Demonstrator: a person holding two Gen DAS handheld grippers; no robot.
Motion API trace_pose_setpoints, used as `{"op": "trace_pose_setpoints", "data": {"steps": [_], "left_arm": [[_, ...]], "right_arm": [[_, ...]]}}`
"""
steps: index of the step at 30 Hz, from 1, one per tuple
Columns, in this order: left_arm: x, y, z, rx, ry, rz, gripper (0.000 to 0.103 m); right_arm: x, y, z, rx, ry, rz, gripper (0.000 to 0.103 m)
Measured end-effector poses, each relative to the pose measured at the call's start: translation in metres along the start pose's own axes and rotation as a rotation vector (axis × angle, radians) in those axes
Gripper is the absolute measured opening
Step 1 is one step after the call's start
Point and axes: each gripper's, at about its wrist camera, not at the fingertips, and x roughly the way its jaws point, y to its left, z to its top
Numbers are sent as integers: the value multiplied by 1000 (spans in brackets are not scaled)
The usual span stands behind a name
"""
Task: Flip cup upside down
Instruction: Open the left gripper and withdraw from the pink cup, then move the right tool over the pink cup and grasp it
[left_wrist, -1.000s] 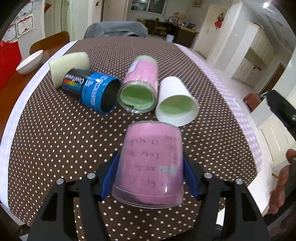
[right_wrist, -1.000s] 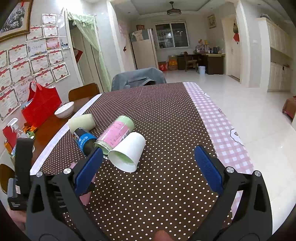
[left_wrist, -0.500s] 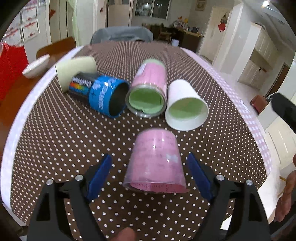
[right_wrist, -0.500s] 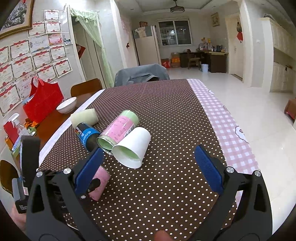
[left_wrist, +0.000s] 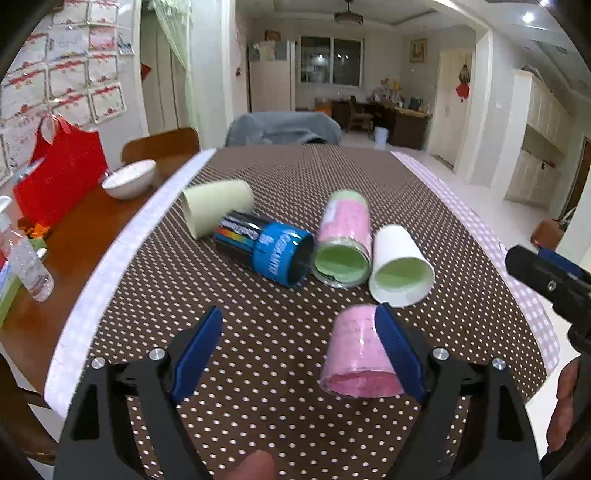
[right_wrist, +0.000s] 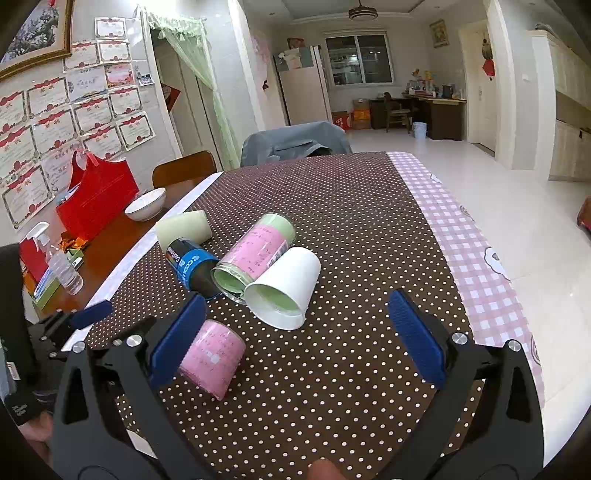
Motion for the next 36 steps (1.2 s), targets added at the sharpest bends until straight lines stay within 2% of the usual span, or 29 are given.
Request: {"op": "trace_pose_setpoints", "data": {"steps": [5,13,21,30,36], "left_arm": [[-16,7,3,-6,-54,38,83],[-35,22,12,-26,-104,60,83],[-47,42,23,-46,-145,81,83],[-54,65,38,-69,-188,49,83],[-41,74,50,-72,-175,18,83]], "right_arm": [[1,9,2,-16,12,7,97],[0,26,9,-47,21,6,97],[16,44,21,-78,58,-4,97],[28,65,35,-98,102,-21,97],[36,71,43,-77,150,-35,97]]}}
